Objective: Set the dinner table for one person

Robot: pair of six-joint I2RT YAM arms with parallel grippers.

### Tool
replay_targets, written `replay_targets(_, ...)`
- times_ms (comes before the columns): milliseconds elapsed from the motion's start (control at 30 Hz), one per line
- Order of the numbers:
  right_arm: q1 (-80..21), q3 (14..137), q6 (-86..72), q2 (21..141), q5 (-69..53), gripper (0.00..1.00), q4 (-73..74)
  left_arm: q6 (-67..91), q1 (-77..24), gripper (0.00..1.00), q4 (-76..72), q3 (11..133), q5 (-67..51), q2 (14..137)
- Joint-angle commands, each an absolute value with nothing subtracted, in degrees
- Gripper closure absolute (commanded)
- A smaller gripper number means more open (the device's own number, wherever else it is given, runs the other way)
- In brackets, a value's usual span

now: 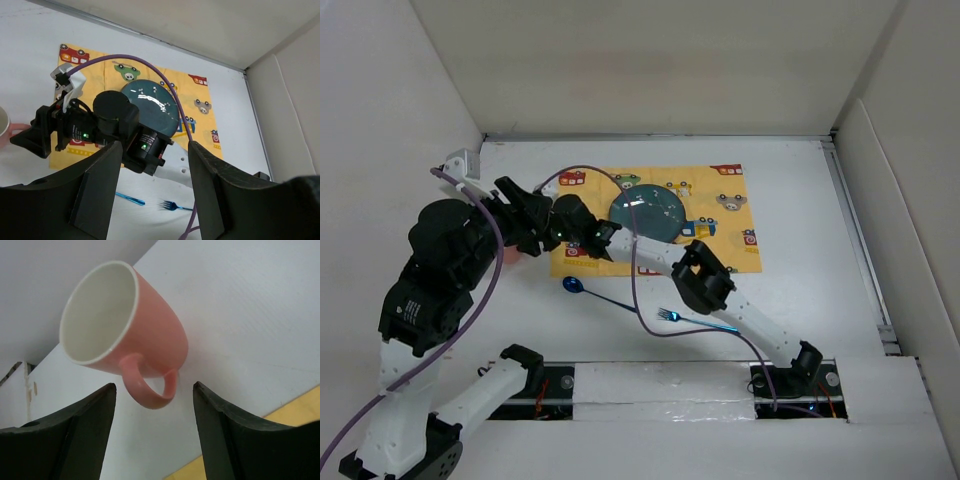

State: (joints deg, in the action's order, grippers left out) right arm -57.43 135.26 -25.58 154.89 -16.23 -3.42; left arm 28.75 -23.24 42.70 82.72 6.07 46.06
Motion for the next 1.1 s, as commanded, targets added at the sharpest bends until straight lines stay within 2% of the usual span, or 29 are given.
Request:
replay_targets(0,-57.92,141.41,-22.15,154.59,-13.8,0.32,-5.01,28.04,-23.12,0.48,40.25,82.53,6.5,46.23)
replay_targets(67,-57.92,143.42,-21.8,155.39,-14.24,0.32,-5.18,27.95,-23.12,0.48,40.52,82.79,7.03,46.32)
replay_targets(167,-57.92,144.93,-22.23,156.36,-14.85,0.48,-5.45,27.77,-23.12,0.48,40.78,83.06,7.47,46.32)
replay_targets(233,-57.92,144.93,-22.5,156.36,-15.12,0.48,-5.63,27.86,-23.12,0.49,40.96,82.97,7.56,46.14)
replay_targets(400,-57.92,142.83,-21.45,155.92,-15.73,0.3,-4.49,28.47,-23.12,0.49,40.78,82.79,7.47,45.79)
replay_targets(467,-57.92,142.12,-20.92,155.92,-15.91,0.29,-4.74,28.83,-23.12,0.49,41.04,82.44,7.29,45.53)
replay_targets(600,-57.92,144.04,-20.13,158.02,-18.01,0.31,-4.14,28.74,-23.12,0.5,42.18,82.26,7.38,44.74)
replay_targets(733,-57.92,144.15,-20.13,158.82,-19.51,0.38,-4.22,28.04,-23.12,0.5,43.24,82.97,8.26,44.74)
replay_targets(1000,-57.92,141.59,-20.3,157.94,-18.99,0.41,-5.98,26.72,-23.12,0.51,42.71,81.74,7.21,44.91)
replay_targets(1067,-57.92,142.12,-20.3,157.85,-17.67,0.45,-6.59,26.54,-23.12,0.51,42.89,81.56,7.29,44.83)
